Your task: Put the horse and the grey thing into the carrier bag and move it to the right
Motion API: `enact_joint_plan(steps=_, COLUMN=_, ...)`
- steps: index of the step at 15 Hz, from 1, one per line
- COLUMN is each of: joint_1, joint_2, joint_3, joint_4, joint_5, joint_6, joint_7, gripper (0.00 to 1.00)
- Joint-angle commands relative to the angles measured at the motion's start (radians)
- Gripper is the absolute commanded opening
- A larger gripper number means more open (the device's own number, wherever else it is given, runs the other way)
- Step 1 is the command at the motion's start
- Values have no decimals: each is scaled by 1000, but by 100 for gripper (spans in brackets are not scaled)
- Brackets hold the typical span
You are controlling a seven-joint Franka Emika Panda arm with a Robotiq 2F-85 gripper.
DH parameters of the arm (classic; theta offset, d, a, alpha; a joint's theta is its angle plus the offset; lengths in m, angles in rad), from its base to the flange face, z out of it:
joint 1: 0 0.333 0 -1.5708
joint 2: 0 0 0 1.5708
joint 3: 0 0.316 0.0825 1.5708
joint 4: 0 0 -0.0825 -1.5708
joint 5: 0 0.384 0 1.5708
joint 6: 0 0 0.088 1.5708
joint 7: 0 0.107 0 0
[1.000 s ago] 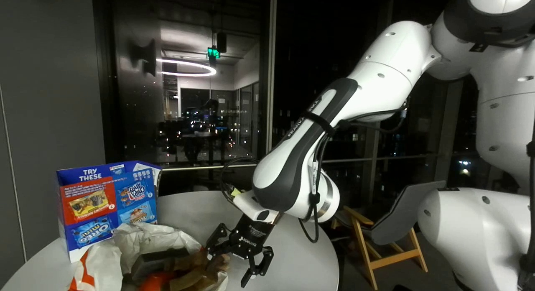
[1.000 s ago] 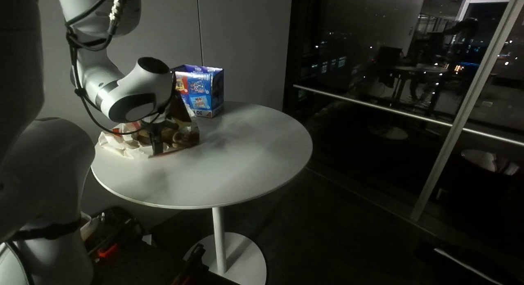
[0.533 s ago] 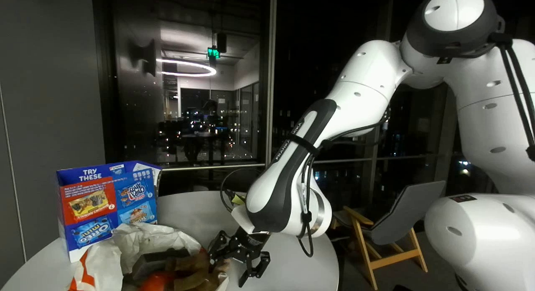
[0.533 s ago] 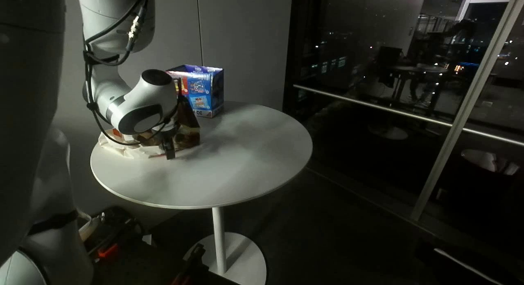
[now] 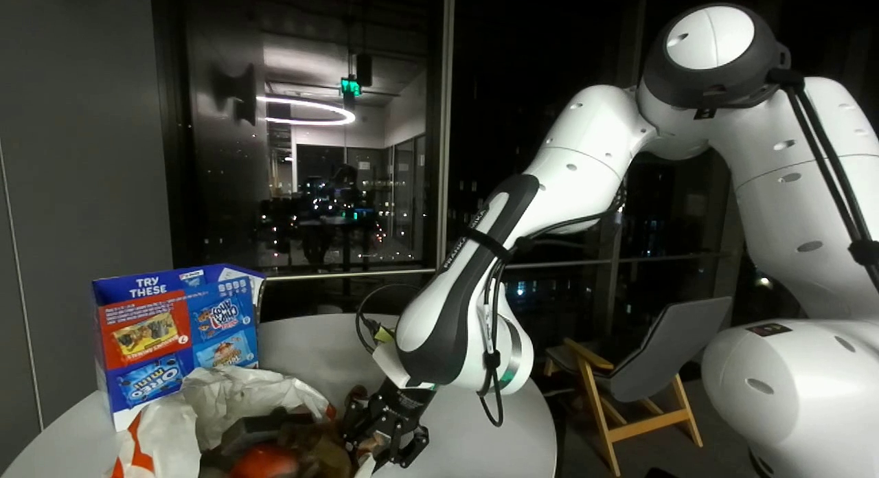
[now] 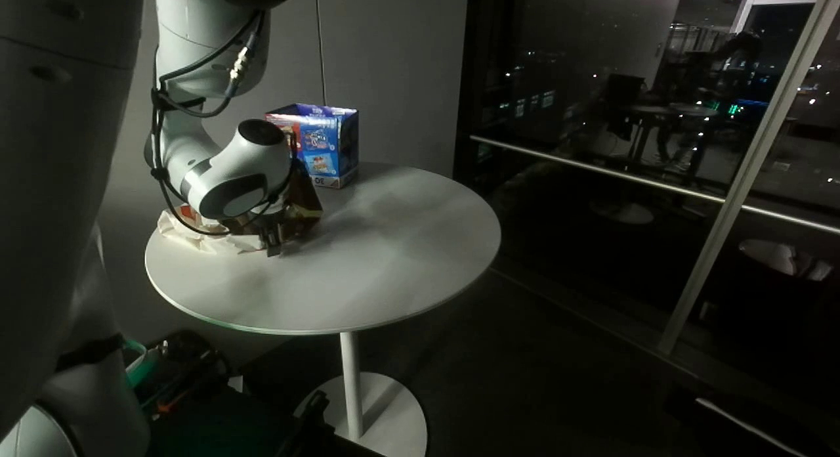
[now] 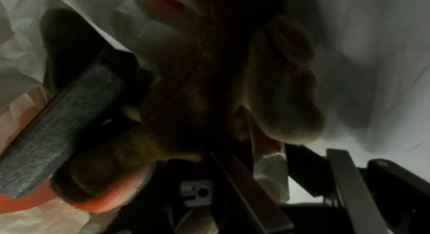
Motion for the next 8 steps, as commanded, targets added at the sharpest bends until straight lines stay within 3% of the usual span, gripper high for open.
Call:
enact_joint_plan(steps=1, joint_1=-23, joint_2=-39, joint_3=-23, joint_4=-2, joint_5=-221, joint_6=40, joint_7=160, gripper=8)
enact_joint_plan(steps=2, joint_1=-28, joint_2=-20, joint_3=-27, joint_4=-3, joint_5=-275, joint_6=28, joint_7=213, gripper=6)
enact_joint_plan(steps=3, joint_1=66, joint_2=-13, joint_3=-77, joint_4=26, joint_5=-178, joint_6=39, joint_7=149, gripper=5)
enact_joint_plan(steps=4, joint_1=-11, joint_2=14, joint_3=-19, joint_4=2, joint_5=-206, joint_6=28, joint_7=166, gripper=1)
enact_joint_plan(steps=5, joint_1=-19, joint_2=26, joint_3=-29, joint_4=-10, joint_5=-337, joint_6=46, joint_7=264, gripper=3)
enact_joint_plan(steps=6, joint_1=-8, joint_2=35, joint_3=-8, joint_4=1, joint_5=-239, joint_6=46, joint_7=180, gripper=5)
enact_joint_plan(steps=8, joint_1=-10, joint_2=35, joint_3=12, joint_4=6, joint_5=-254, joint_6=85, joint_7=197, gripper=4)
